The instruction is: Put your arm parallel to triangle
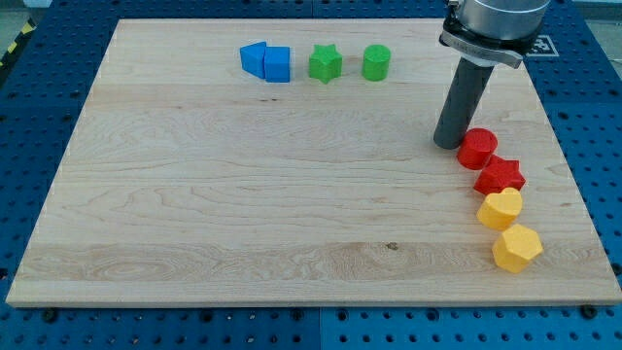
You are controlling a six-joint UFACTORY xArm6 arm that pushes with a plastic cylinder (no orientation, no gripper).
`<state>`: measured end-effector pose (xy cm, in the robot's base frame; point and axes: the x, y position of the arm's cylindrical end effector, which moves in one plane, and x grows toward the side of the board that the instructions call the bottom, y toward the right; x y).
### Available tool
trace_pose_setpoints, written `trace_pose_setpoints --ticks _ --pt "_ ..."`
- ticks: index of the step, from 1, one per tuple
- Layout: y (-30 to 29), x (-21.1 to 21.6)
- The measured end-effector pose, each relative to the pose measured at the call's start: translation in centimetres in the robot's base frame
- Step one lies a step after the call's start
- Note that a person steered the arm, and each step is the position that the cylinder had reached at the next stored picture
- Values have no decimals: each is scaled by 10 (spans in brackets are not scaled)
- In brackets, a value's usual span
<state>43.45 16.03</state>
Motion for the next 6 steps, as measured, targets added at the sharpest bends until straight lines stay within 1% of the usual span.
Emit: trace_pose_setpoints --ticks 2,3,5,6 --pt "2 4" --pt "-22 6" --pt "-170 2" --pt "-258 -26"
